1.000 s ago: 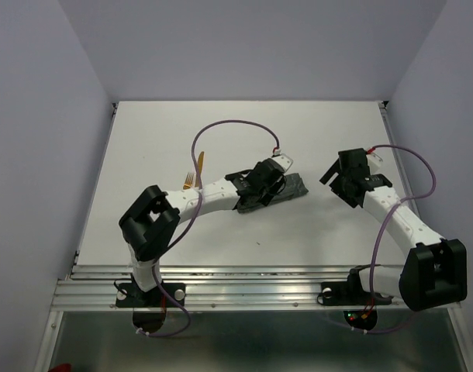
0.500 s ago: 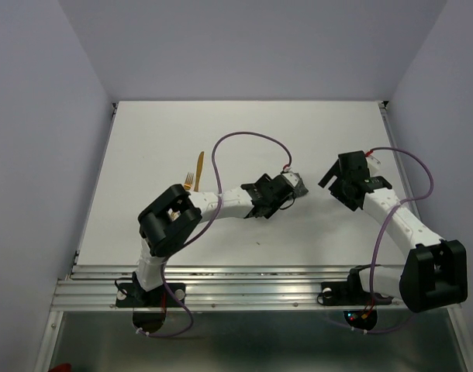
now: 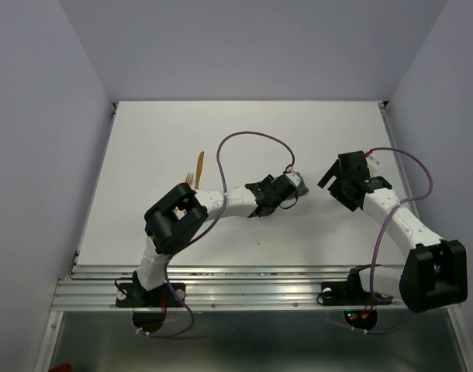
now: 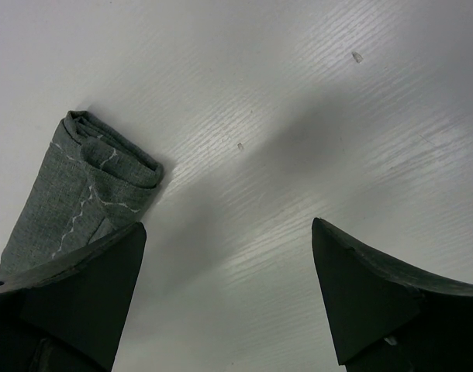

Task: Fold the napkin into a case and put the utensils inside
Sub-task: Pick up the smaller rectangle-folded napkin from the center of the board.

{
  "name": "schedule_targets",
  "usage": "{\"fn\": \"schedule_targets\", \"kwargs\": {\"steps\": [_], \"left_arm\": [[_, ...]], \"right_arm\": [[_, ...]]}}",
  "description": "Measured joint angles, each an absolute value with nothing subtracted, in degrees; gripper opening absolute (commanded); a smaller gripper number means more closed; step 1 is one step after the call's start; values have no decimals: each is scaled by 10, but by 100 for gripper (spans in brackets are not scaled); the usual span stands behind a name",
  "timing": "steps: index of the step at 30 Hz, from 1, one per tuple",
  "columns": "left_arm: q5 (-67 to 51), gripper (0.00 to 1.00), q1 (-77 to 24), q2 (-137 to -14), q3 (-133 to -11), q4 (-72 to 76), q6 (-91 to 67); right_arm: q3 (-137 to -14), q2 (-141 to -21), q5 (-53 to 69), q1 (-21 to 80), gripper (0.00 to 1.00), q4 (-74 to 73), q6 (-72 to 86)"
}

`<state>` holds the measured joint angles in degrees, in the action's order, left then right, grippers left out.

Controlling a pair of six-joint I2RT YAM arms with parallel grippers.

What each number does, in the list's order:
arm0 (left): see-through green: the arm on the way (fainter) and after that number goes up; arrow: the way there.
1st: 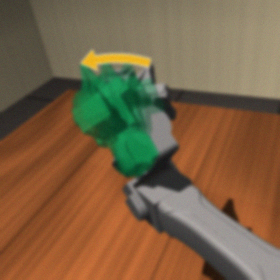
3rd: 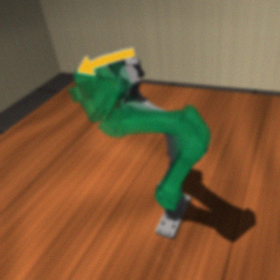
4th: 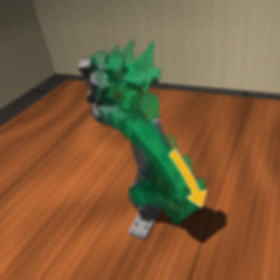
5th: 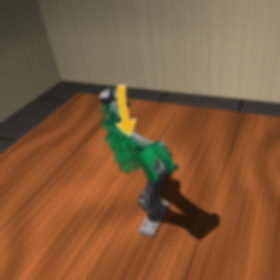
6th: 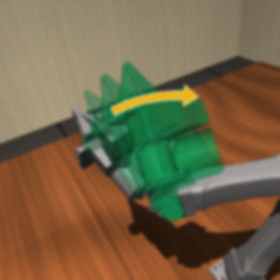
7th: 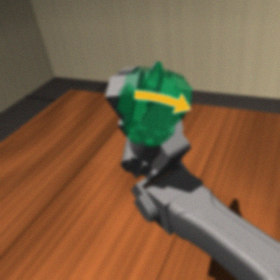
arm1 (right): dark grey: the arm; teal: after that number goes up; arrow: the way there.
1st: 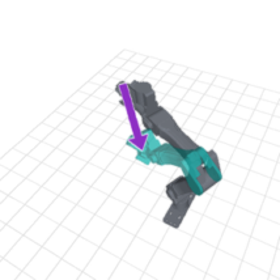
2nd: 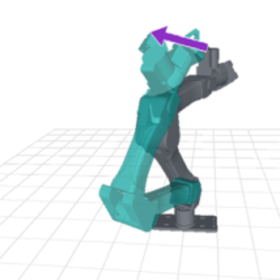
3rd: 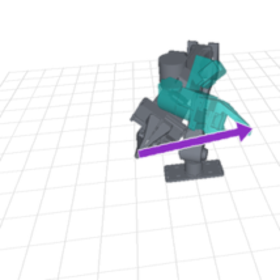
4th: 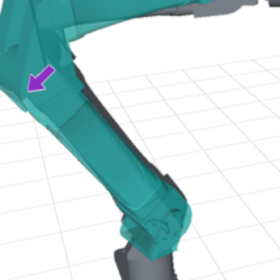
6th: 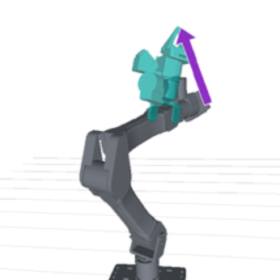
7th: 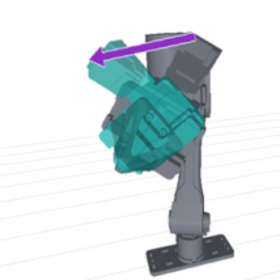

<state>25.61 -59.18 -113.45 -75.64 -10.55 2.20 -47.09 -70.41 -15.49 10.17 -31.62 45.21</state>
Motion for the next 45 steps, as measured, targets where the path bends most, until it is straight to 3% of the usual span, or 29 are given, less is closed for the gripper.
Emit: {"fn": "schedule_targets", "kwargs": {"steps": [7, 11, 18, 31, 45], "left_arm": [[260, 29, -593, -1185, -812, -130, 19], [256, 0, -593, -1195, -826, -141, 17], [229, 0, -591, -1213, -872, -197, 14], [-52, 0, -536, -1213, -943, -294, -15], [-282, 0, -477, -1213, -949, -287, -71]], "right_arm": [[-470, -692, -152, 102, 93, -316, 452], [-465, -681, -151, 102, 93, -315, 453], [-460, -676, -146, 102, 93, -315, 453], [-431, -657, -130, 102, 94, -303, 455], [-431, -614, -132, 102, 94, -304, 461]]}}
